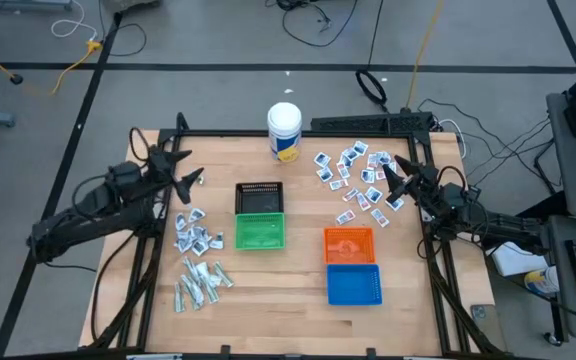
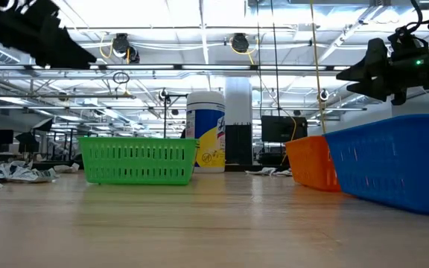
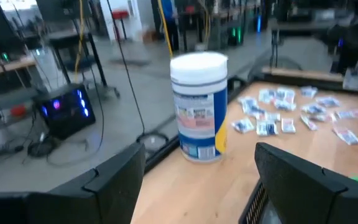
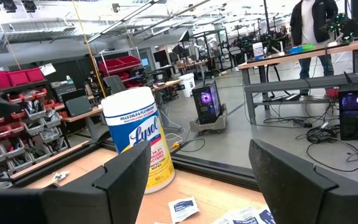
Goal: Pick & Place First Aid Supplies
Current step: Put the black pad into the black bin
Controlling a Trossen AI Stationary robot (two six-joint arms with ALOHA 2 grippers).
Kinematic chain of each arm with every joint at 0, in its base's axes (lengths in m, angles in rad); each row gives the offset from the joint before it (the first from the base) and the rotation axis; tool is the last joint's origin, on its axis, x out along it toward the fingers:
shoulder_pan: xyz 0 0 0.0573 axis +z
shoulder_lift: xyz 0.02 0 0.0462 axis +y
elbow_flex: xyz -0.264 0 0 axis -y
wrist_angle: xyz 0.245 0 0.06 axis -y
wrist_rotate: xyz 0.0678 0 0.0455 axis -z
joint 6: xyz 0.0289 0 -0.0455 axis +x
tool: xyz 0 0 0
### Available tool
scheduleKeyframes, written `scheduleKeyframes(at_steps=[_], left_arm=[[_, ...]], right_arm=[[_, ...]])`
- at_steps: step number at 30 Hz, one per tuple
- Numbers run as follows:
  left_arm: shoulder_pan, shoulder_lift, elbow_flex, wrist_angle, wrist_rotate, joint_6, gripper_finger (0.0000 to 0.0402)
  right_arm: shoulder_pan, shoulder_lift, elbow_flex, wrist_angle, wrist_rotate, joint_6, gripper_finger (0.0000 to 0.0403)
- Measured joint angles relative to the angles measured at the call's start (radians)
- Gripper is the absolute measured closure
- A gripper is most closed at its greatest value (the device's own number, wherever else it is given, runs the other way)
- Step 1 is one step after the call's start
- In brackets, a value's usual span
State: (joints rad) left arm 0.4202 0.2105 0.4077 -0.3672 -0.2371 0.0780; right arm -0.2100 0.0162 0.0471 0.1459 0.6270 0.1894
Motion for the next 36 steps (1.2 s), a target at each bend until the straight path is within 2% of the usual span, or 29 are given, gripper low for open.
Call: scheduleKeyframes(at_steps=[9, 14, 19, 23, 28, 32, 36], left_arm=[[0.000, 0.393, 0.392, -0.368, 0.002, -0.174, 0.0096], [0.000, 0.598, 0.567, -0.567, 0.005, -0.289, 0.0096], [0.000, 0.761, 0.699, -0.720, 0.084, -0.378, 0.0096], [0.000, 0.863, 0.759, -0.815, 0.202, -0.381, 0.0096], [0.000, 0.959, 0.765, -0.860, 0.331, -0.402, 0.0096], [0.000, 1.026, 0.765, -0.879, 0.383, -0.459, 0.0096], [0.000, 1.069, 0.765, -0.873, 0.410, -0.584, 0.0096]], right_arm=[[0.000, 0.000, 0.000, 0.000, 0.000, 0.000, 0.0135], [0.000, 0.000, 0.000, 0.000, 0.000, 0.000, 0.0135], [0.000, 0.000, 0.000, 0.000, 0.000, 0.000, 0.0135], [0.000, 0.000, 0.000, 0.000, 0.000, 0.000, 0.0135], [0.000, 0.000, 0.000, 0.000, 0.000, 0.000, 0.0135], [0.000, 0.000, 0.000, 0.000, 0.000, 0.000, 0.0136], [0.000, 0.000, 0.000, 0.000, 0.000, 0.000, 0.0136]])
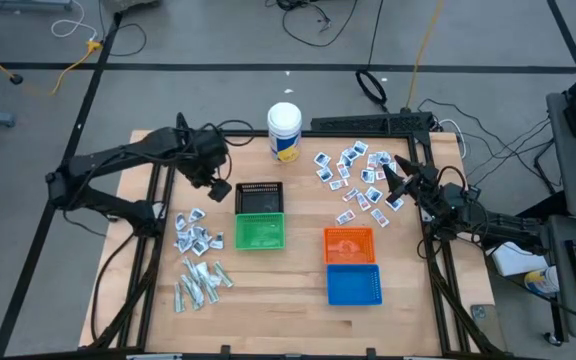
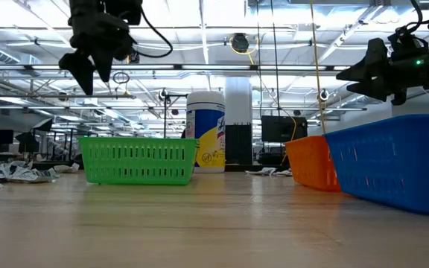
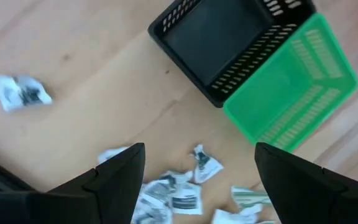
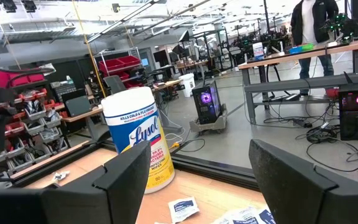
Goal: Pick & Place First Aid Supplies
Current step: Put the black pad into the black bin
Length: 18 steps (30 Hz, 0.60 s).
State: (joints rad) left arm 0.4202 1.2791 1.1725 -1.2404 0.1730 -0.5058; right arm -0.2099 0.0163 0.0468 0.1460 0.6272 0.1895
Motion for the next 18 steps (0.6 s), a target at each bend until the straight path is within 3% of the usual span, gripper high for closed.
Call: scheduleKeyframes(at_steps=[4, 18], left_arm=[[0.000, 0.021, 0.000, 0.015, 0.002, -0.079, 0.0096], [0.000, 0.040, 0.000, 0.022, -0.015, -0.106, 0.0096]], right_arm=[[0.000, 0.000, 0.000, 0.000, 0.000, 0.000, 0.0136], [0.000, 0.000, 0.000, 0.000, 0.000, 0.000, 0.0135]])
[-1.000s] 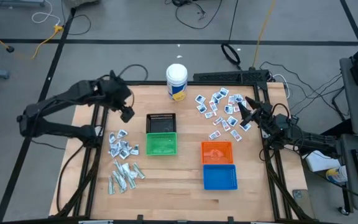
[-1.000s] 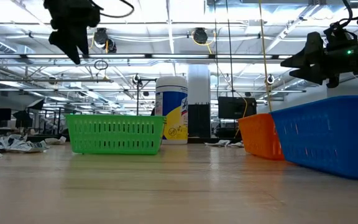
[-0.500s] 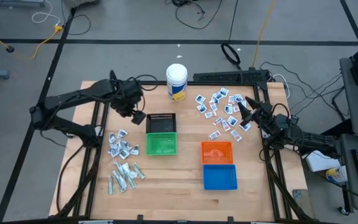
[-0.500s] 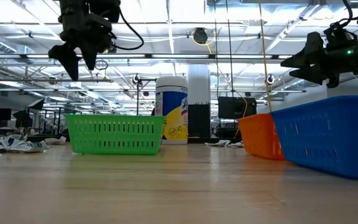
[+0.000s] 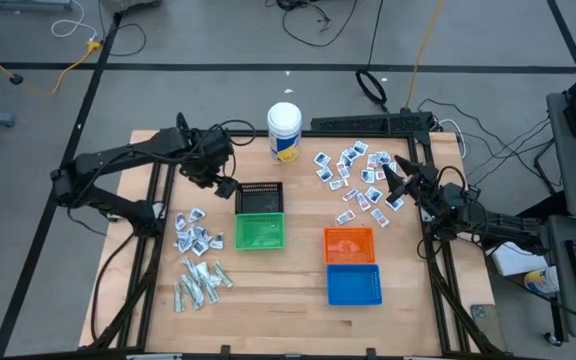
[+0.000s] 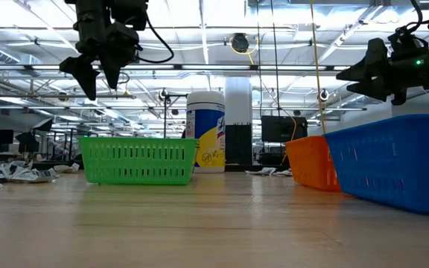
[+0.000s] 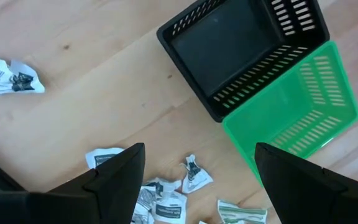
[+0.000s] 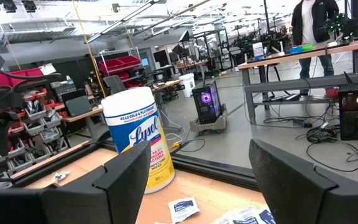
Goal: Pick & Place First Aid Supplies
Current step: Put the black pad into the black bin
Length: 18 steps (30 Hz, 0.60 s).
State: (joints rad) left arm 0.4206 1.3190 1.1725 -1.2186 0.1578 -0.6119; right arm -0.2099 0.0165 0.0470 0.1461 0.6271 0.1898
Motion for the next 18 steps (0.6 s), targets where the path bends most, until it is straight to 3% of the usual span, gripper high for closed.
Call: scheduleKeyframes(at_steps=[8, 18], left_arm=[[0.041, 0.000, 0.000, -0.021, -0.052, -0.025, 0.0096], [0.262, -0.005, -0.001, -0.144, -0.055, 0.029, 0.0096]], right_arm=[[0.000, 0.000, 0.000, 0.000, 0.000, 0.000, 0.0135], [0.000, 0.000, 0.000, 0.000, 0.000, 0.000, 0.0135]])
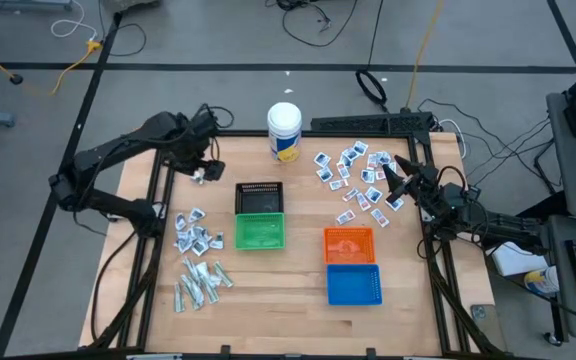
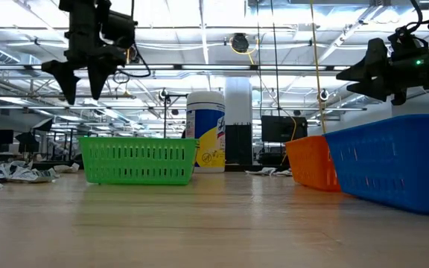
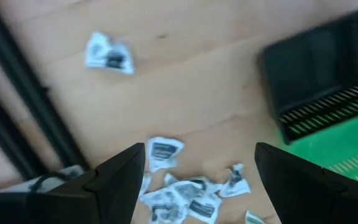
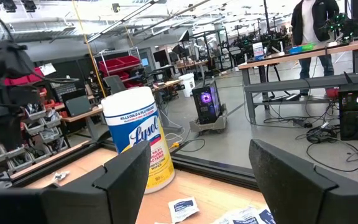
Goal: Pick & Place First Aid Supplies
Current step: Put the black pad into the black bin
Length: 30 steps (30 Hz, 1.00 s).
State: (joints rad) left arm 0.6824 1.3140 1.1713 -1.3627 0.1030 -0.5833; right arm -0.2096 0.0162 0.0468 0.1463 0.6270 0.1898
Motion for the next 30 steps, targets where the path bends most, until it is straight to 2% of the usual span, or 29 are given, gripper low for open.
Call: scheduleKeyframes(at_steps=[16, 22, 30], left_arm=[[0.287, 0.000, 0.000, -0.012, -0.052, 0.058, 0.0096], [0.302, 0.013, -0.001, -0.011, -0.056, 0.056, 0.0096], [0.277, 0.115, -0.028, -0.008, -0.082, -0.026, 0.0096]], right_arm=[[0.000, 0.000, 0.000, 0.000, 0.000, 0.000, 0.0135], [0.000, 0.000, 0.000, 0.000, 0.000, 0.000, 0.0136], [0.000, 0.000, 0.000, 0.000, 0.000, 0.000, 0.0135]])
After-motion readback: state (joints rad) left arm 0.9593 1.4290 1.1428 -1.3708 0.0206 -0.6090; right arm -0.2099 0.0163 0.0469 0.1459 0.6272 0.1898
